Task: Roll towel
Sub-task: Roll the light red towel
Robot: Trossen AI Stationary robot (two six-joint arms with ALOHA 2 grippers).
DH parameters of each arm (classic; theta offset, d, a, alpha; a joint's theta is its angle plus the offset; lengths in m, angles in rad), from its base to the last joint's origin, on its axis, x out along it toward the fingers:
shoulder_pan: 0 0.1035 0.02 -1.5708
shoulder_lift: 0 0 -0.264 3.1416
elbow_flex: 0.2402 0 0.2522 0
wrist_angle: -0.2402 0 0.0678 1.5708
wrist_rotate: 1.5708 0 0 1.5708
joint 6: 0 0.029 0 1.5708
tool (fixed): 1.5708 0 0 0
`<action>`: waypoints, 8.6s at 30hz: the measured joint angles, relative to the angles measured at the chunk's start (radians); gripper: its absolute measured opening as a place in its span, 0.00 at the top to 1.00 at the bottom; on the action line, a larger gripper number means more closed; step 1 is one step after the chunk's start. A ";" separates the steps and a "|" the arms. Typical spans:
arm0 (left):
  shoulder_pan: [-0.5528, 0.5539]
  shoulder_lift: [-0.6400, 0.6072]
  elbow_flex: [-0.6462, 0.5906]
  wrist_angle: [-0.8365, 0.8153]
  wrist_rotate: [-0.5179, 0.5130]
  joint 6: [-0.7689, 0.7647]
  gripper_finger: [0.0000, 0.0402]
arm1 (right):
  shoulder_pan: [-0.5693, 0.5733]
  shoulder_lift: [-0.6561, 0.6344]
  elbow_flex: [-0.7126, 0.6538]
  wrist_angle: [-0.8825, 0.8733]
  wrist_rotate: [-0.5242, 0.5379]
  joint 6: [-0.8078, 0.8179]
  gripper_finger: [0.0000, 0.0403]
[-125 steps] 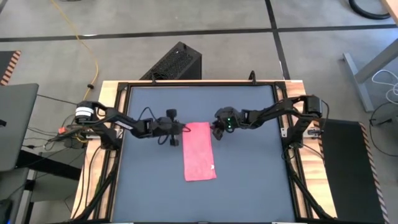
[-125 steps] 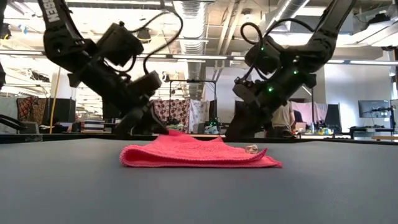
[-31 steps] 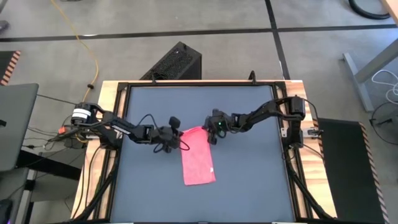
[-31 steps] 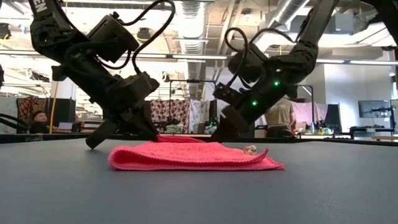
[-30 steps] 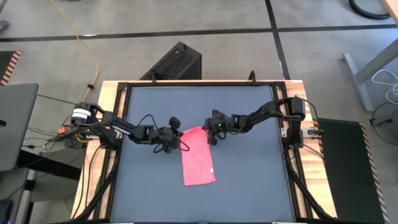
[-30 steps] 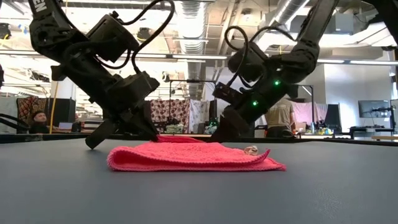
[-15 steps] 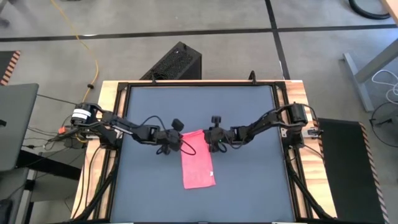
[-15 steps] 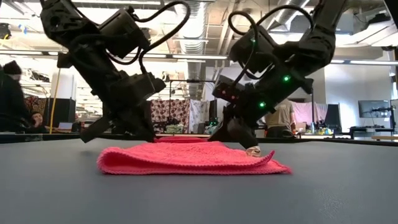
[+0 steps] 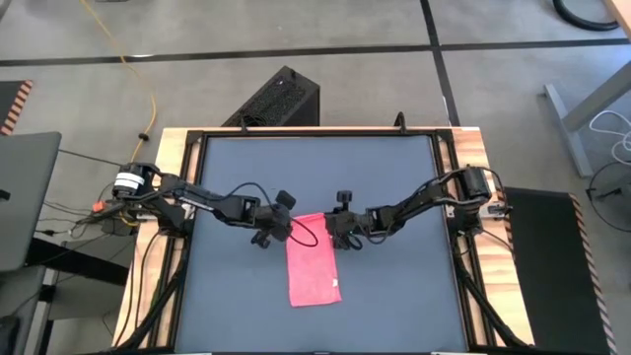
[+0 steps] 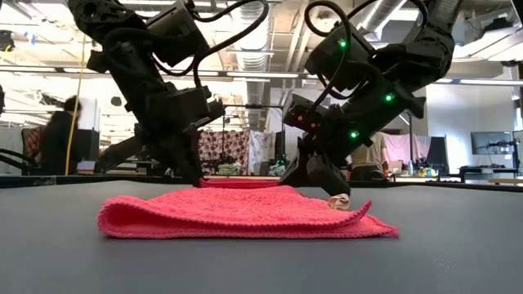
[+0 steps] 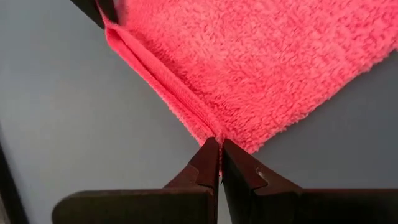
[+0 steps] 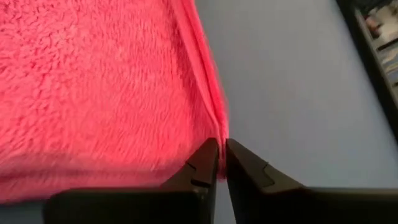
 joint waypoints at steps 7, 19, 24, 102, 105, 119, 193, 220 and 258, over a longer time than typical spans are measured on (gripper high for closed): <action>0.000 0.000 0.003 -0.021 0.041 -0.020 1.00 | -0.022 -0.137 -0.001 -0.099 -0.116 0.139 0.77; 0.000 0.000 0.004 -0.039 0.059 -0.064 1.00 | -0.142 -0.011 -0.002 0.136 -0.264 0.483 0.81; 0.000 0.000 0.004 -0.043 0.058 -0.064 1.00 | -0.120 0.023 -0.001 0.188 -0.292 0.498 0.97; 0.430 0.030 -0.053 0.037 0.759 -1.071 0.60 | -0.068 0.101 -0.006 0.200 -0.286 0.401 0.95; 0.406 0.032 -0.052 0.037 0.748 -1.063 0.59 | -0.068 0.101 -0.006 0.200 -0.286 0.393 0.95; 0.328 0.033 -0.052 -0.025 0.661 -0.960 0.70 | -0.069 0.101 -0.006 0.201 -0.285 0.383 0.95; -0.138 -0.030 -0.015 -0.036 -0.205 -0.460 1.00 | -0.284 0.036 -0.025 0.159 -0.798 0.480 0.68; -0.156 -0.030 -0.015 -0.043 -0.211 -0.452 1.00 | -0.002 -0.003 -0.026 0.146 -0.037 -0.284 0.96; -0.012 -0.202 -0.146 0.142 0.195 -0.927 0.80 | 0.070 0.004 -0.030 0.091 0.082 -0.349 0.96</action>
